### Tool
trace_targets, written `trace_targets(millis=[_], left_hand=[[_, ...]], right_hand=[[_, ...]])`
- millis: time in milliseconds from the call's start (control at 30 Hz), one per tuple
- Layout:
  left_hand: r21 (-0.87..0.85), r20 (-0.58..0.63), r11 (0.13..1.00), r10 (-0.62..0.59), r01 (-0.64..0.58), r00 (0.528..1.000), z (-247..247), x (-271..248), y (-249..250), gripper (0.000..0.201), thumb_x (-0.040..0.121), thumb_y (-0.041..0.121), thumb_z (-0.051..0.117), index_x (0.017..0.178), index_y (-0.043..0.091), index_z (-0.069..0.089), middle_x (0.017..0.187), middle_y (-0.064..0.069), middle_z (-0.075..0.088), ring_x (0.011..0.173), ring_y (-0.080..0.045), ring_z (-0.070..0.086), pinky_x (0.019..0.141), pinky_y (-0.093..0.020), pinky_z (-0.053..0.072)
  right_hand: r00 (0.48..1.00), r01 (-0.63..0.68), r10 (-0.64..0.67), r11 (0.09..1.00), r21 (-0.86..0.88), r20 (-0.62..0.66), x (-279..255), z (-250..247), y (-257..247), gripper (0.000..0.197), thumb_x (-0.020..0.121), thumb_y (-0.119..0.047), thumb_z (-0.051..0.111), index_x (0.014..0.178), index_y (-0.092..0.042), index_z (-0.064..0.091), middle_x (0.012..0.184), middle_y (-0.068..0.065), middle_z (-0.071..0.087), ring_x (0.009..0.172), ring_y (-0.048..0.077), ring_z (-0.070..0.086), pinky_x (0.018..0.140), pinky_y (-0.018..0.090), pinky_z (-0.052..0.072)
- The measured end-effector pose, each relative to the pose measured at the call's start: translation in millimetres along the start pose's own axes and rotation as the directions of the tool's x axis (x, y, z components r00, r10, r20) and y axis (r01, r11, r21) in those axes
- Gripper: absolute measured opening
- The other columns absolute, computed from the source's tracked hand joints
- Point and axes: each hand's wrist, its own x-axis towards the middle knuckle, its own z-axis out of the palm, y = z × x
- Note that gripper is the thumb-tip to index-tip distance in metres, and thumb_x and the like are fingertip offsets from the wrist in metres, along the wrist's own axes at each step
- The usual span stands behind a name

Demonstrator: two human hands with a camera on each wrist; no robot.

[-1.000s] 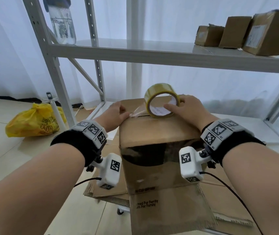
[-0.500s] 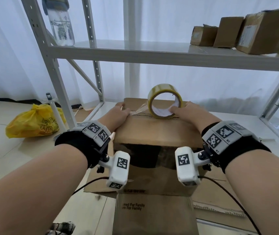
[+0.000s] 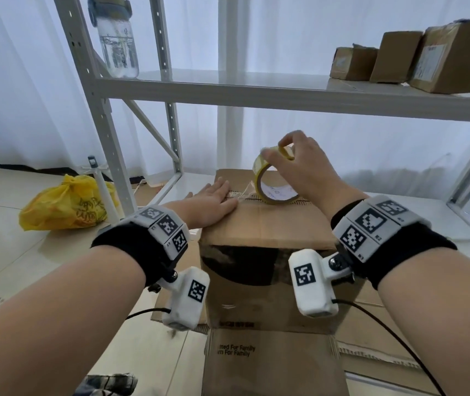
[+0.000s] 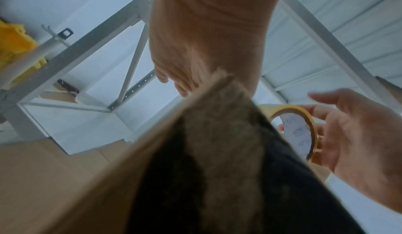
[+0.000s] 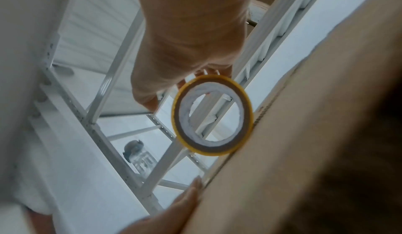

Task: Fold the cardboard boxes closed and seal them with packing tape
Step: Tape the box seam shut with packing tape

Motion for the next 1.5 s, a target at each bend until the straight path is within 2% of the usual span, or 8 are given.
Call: trace_targets(millis=[67,200,367,500,633,933,1133,1500], left_hand=[[0.071,0.003,0.997,-0.01,0.01,1.0,-1,0,0,0.067,0.097,0.057,0.018,0.152,0.025,-0.006,0.159,0.008,-0.011,0.146,-0.013,-0.006,0.118,-0.042,-0.004],[0.138,0.004,0.99,-0.014,0.013,1.0,-1,-3,1,0.073,0.094,0.063,0.015,0.152,0.025,-0.007,0.159,0.009,-0.012,0.146,-0.01,-0.005,0.118,-0.041,-0.005],[0.198,0.008,0.98,-0.017,0.015,1.0,-4,-9,6,0.086,0.086,0.075,0.014,0.151,0.024,-0.009,0.159,0.007,-0.012,0.146,-0.011,-0.005,0.118,-0.039,-0.009],[0.148,0.045,0.988,-0.05,0.042,0.998,-6,-10,9,0.088,0.085,0.076,0.019,0.151,0.027,-0.012,0.158,0.008,-0.015,0.147,-0.013,-0.001,0.117,-0.04,-0.003],[0.116,0.057,0.992,-0.062,0.055,0.996,-5,-12,10,0.087,0.087,0.074,0.023,0.151,0.027,-0.011,0.157,0.011,-0.018,0.147,-0.014,0.003,0.118,-0.042,0.001],[0.28,0.034,0.958,-0.07,0.058,0.997,-4,-13,21,0.087,0.087,0.075,0.017,0.151,0.022,-0.009,0.158,0.005,-0.016,0.145,-0.01,-0.014,0.115,-0.044,-0.015],[0.278,0.105,0.96,-0.001,-0.028,0.994,7,-3,60,0.092,0.085,0.077,0.015,0.152,0.018,-0.009,0.159,0.001,-0.015,0.145,-0.011,-0.013,0.117,-0.04,-0.011],[0.305,0.087,0.952,-0.02,-0.007,0.996,-13,-29,4,0.079,0.09,0.068,0.012,0.152,0.021,-0.005,0.16,0.005,-0.008,0.146,-0.011,-0.008,0.117,-0.038,-0.009]], right_hand=[[0.998,-0.04,0.038,0.999,-0.033,-0.041,7,1,-6,0.055,0.084,-0.059,0.059,0.11,-0.013,0.042,0.105,0.002,0.048,0.092,0.018,0.048,0.075,0.03,0.037],[0.995,-0.098,0.095,0.978,-0.183,-0.026,18,8,-8,0.055,0.082,-0.052,0.061,0.11,-0.007,0.048,0.103,0.005,0.048,0.091,0.02,0.046,0.072,0.029,0.036],[0.999,-0.036,0.03,0.959,-0.28,-0.026,22,3,-22,0.04,0.083,-0.046,0.057,0.081,-0.007,0.051,0.07,0.0,0.046,0.072,0.02,0.047,0.051,0.026,0.029],[0.997,0.074,-0.081,0.951,-0.301,-0.011,23,-1,-41,0.035,0.08,-0.043,0.059,0.081,-0.01,0.05,0.07,-0.003,0.047,0.064,0.012,0.043,0.051,0.025,0.029],[0.997,0.008,0.03,0.89,-0.455,0.076,21,-15,-26,0.034,0.078,-0.045,0.061,0.075,-0.013,0.05,0.075,-0.001,0.052,0.075,0.019,0.051,0.057,0.028,0.036],[0.999,-0.004,0.023,0.917,-0.398,0.042,20,-10,5,0.038,0.078,-0.059,0.061,0.086,-0.022,0.057,0.092,-0.003,0.058,0.091,0.018,0.052,0.075,0.034,0.044],[0.999,0.031,-0.009,0.898,-0.439,0.051,15,-2,1,0.03,0.082,-0.044,0.061,0.1,-0.021,0.066,0.098,-0.002,0.064,0.095,0.02,0.056,0.08,0.034,0.046],[0.997,-0.01,0.041,0.913,-0.407,0.068,10,-8,-3,0.031,0.082,-0.043,0.057,0.101,-0.021,0.068,0.094,-0.001,0.065,0.094,0.021,0.058,0.075,0.033,0.046]])
